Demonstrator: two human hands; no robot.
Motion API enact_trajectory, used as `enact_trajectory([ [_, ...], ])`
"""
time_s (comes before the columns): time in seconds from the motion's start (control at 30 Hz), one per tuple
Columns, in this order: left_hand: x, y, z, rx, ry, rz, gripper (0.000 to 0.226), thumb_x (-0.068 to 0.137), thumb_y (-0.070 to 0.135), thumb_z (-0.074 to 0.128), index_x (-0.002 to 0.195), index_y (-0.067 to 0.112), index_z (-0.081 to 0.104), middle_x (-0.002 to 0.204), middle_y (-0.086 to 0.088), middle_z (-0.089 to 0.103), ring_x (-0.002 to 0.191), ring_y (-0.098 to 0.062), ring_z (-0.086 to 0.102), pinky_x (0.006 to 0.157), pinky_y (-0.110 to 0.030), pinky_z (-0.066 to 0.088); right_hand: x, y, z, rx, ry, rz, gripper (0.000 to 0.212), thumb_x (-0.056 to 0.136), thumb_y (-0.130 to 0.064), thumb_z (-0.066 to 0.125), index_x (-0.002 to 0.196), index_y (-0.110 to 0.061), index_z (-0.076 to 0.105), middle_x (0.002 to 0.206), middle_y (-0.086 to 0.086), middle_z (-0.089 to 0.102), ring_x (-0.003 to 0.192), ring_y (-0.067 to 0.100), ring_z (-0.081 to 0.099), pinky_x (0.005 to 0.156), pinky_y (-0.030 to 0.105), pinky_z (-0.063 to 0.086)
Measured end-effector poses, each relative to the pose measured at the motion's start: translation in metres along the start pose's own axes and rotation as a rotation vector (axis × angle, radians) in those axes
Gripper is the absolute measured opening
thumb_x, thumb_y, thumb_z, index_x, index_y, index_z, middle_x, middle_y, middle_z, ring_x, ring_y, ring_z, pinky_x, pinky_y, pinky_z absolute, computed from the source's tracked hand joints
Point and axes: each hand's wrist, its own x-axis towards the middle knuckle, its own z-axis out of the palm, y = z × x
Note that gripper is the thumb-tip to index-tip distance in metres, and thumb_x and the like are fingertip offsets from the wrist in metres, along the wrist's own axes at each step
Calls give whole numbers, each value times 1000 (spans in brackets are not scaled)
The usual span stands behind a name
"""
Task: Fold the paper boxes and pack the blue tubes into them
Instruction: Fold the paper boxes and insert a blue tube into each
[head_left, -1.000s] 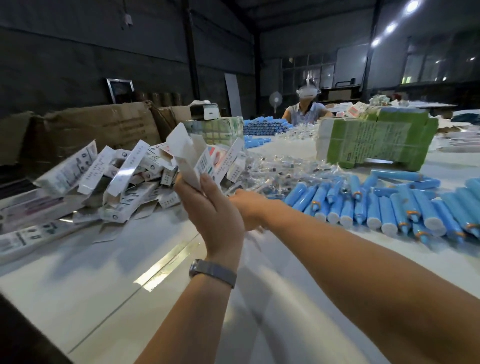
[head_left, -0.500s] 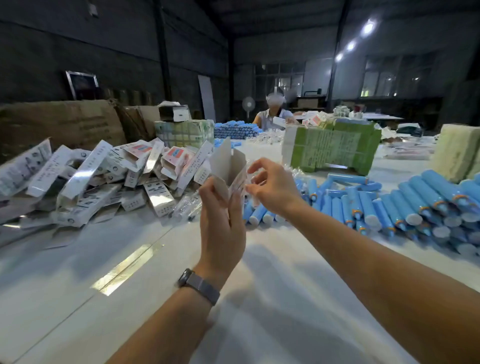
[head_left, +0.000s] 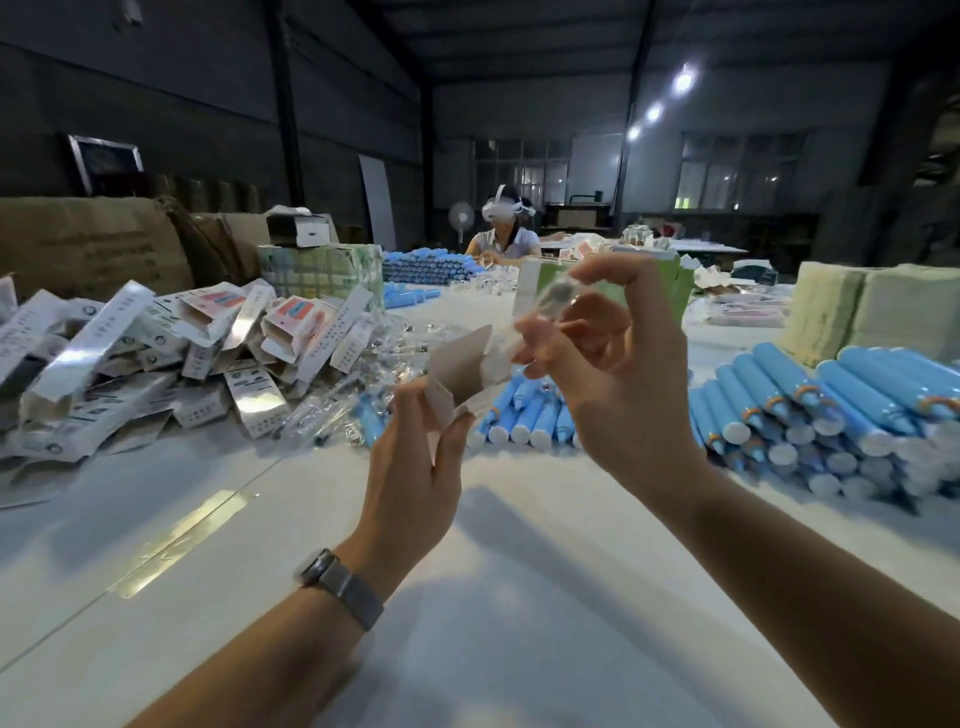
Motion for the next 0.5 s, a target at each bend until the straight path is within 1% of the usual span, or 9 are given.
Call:
enact_trajectory([
  [0.03,-1,1,0,-7,-14,-8,27,97,26,51,91,37,28,86,14,52,74,-15,57,63,-18,40,-3,3,2,-53,-12,-16,37,88,-1,68,101,-28,46,79,1,65,69,19,70,62,34,57],
  [0.07,-1,3,0,-2,-30,-18,24,97,33,50,91,39,27,86,9,55,76,-24,60,62,-26,43,-6,7,4,-123,-21,-38,34,88,-4,68,101,-29,48,80,-4,65,73,15,69,66,33,57],
  [0.13,-3,5,0,29,-50,-29,18,94,44,46,92,41,27,85,6,58,76,-29,61,60,-38,46,-10,16,3,-322,-21,-147,28,88,-10,69,105,-24,52,88,-13,64,82,6,65,71,23,54],
  [0.17,-3,6,0,36,-53,-34,18,93,46,45,92,41,28,84,9,57,76,-30,62,60,-41,48,-11,20,1,-435,-16,-233,23,88,-12,70,105,-19,55,91,-12,63,85,7,62,71,22,50],
  [0.23,-3,7,0,32,-50,-36,18,92,47,45,92,41,28,83,12,55,78,-32,63,61,-47,50,-10,29,-4,-623,-32,-382,14,89,-15,71,98,-8,63,93,-3,65,86,18,58,72,26,46],
  [0.33,-4,7,1,15,-63,-22,17,93,46,45,93,42,28,84,13,57,78,-31,65,60,-49,51,-13,36,-8,-746,-116,-392,14,91,-17,70,91,-3,68,91,6,67,85,28,57,71,36,48],
  [0.4,-4,6,3,17,-64,-17,17,94,44,44,94,42,28,81,17,55,72,-22,61,59,-43,49,-17,38,-10,-784,-186,-357,18,94,-22,65,90,-5,69,94,7,66,87,30,57,70,41,48],
  [0.47,-4,5,3,22,-55,-30,18,95,42,46,94,43,28,79,24,54,68,-10,54,61,-40,47,-19,36,-10,-804,-258,-297,26,97,-30,57,95,-8,71,100,7,65,92,30,56,68,42,49],
  [0.5,-4,5,2,25,-53,-36,19,95,41,47,95,43,28,79,24,54,68,-9,53,63,-42,49,-19,33,-10,-810,-296,-255,30,97,-34,53,100,-11,72,103,6,65,95,29,55,68,43,49],
])
